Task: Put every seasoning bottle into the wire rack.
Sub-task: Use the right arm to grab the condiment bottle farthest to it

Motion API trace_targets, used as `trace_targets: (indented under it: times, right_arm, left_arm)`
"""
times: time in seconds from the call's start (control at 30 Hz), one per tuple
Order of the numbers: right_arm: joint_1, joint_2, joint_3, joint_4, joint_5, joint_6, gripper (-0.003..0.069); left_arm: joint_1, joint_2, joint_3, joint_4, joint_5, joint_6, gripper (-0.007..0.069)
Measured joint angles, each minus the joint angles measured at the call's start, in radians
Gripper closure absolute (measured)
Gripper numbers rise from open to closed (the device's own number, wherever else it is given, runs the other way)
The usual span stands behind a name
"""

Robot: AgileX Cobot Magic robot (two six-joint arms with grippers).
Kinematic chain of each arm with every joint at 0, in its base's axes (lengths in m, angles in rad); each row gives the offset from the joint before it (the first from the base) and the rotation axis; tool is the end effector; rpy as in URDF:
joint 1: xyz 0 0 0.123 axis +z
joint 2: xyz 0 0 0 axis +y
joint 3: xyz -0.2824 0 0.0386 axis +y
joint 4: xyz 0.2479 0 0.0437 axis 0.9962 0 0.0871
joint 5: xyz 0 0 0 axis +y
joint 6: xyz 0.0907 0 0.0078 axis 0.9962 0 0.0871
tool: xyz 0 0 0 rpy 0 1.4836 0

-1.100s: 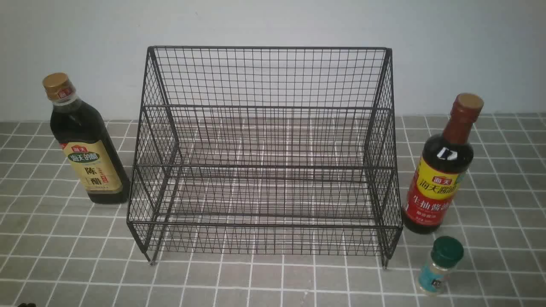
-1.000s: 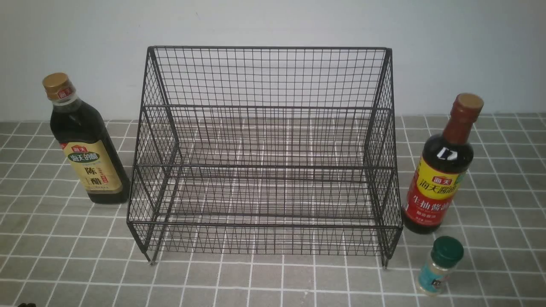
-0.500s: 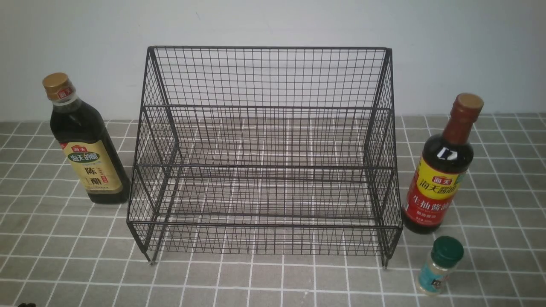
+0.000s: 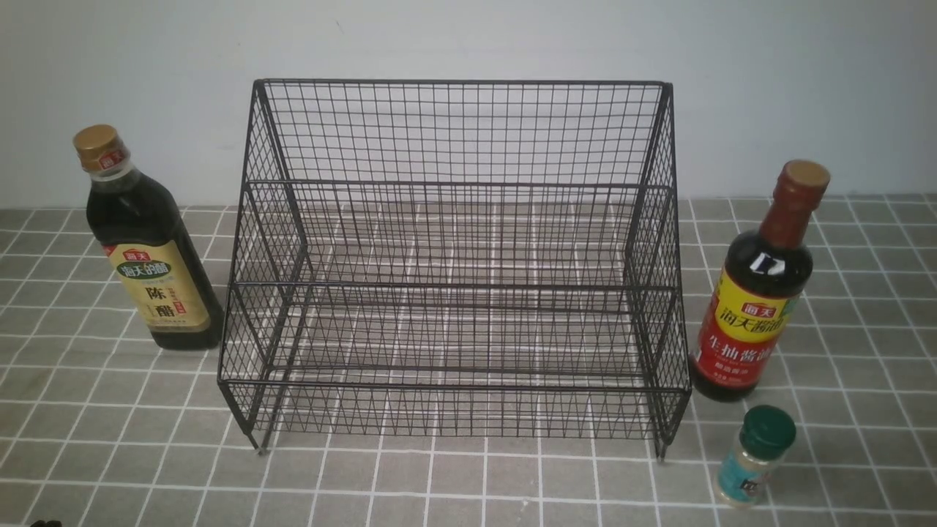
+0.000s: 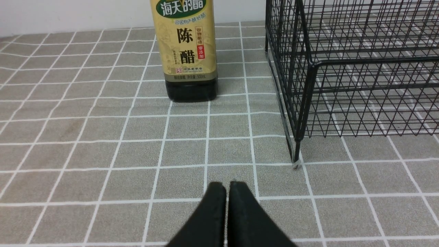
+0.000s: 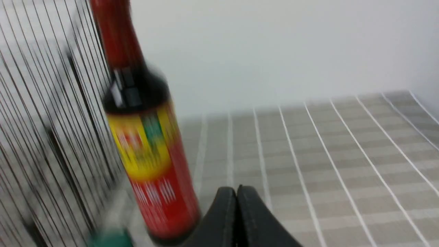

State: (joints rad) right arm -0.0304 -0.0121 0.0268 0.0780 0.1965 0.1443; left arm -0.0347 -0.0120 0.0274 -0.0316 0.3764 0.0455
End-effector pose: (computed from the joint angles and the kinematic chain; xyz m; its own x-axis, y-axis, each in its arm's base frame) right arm 0.0560 -0.0003 0.1869 -0.1167 0.2226 -0.9679 0.0419 0.9748 0.2192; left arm 0.0524 -0.0029 0.1707 -0.2988 0.0265 -0.9539 0.0506 0.9986 0.0119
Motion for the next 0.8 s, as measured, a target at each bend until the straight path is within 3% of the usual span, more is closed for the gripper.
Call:
trace_targets:
  times: [0.13, 0.27, 0.6, 0.8]
  right_arm:
    - [0.000, 0.000, 0.000, 0.144, -0.159, 0.074, 0.0672]
    - [0.000, 0.000, 0.000, 0.197, -0.212, 0.100, 0.0672]
    - [0.000, 0.003, -0.030, 0.169, -0.362, 0.161, 0.0672]
    - [0.000, 0.144, -0.251, 0.037, -0.255, 0.188, 0.0664]
  left_arm:
    - [0.000, 0.000, 0.000, 0.000, 0.000, 0.000, 0.0631]
    - [0.000, 0.000, 0.000, 0.000, 0.000, 0.000, 0.0631]
    - [0.000, 0.000, 0.000, 0.000, 0.000, 0.000, 0.0631]
    - [0.000, 0.000, 0.000, 0.000, 0.000, 0.000, 0.0631]
